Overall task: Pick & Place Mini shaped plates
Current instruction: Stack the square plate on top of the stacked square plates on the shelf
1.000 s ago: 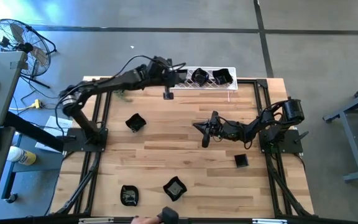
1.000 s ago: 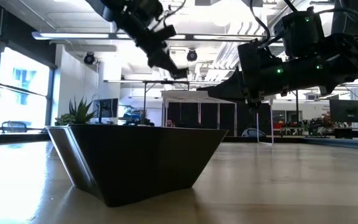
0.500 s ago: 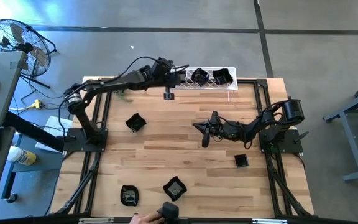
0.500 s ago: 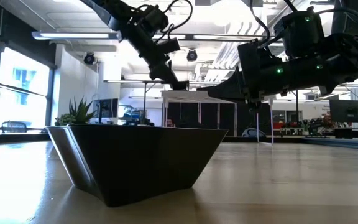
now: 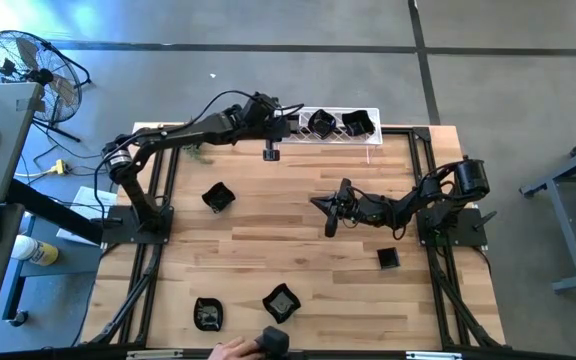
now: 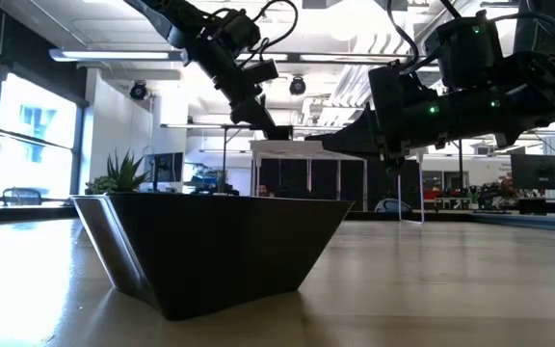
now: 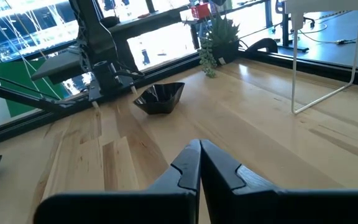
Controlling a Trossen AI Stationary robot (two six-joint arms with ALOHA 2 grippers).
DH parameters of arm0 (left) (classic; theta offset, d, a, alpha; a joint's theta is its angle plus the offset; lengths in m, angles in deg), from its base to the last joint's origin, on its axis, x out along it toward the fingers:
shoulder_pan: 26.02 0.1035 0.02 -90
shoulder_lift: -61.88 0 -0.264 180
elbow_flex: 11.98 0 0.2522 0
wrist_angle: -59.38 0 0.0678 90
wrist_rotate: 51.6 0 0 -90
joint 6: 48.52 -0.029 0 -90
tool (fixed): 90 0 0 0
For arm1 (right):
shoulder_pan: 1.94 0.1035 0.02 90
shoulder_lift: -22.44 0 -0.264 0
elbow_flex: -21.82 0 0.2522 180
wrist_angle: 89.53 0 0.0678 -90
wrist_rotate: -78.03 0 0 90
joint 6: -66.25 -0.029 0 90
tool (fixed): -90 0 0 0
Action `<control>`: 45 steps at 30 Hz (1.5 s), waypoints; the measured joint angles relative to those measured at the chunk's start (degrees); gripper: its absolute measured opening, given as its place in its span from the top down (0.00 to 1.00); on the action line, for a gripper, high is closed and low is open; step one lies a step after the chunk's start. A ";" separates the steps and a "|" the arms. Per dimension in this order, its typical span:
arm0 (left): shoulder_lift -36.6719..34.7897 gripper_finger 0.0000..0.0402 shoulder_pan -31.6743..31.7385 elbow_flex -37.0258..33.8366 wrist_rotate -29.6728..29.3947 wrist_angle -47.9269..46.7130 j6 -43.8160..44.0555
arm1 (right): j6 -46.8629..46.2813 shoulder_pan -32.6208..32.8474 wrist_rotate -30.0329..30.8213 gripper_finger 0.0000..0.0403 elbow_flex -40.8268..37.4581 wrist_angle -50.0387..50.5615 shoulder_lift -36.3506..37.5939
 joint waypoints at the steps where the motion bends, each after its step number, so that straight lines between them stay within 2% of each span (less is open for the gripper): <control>1: 0.00 0.99 0.00 0.00 0.00 0.02 -0.06 | 0.00 0.00 0.00 1.00 0.00 0.00 0.00; 5: 0.00 0.96 0.00 0.00 0.00 0.00 -0.04 | 0.00 0.01 0.00 0.99 0.00 0.00 0.00; 14: 0.00 0.79 0.00 0.00 -0.26 0.20 -0.04 | 0.00 0.01 0.02 1.00 0.00 0.00 0.00; 19: 0.00 0.77 0.00 0.22 -0.57 0.65 0.03 | -0.04 0.01 0.02 0.99 0.00 0.00 0.00; 22: 0.00 0.77 0.00 0.91 1.00 0.39 0.91 | -0.02 0.00 0.02 1.00 0.00 -0.01 0.01; 35: -0.02 0.78 0.01 1.03 1.01 -0.31 0.90 | -0.33 -0.01 0.02 0.99 0.00 0.00 -0.01; 45: -0.02 0.96 0.00 1.03 0.96 -3.32 -0.46 | -0.37 0.01 0.04 0.99 0.00 -0.01 -0.01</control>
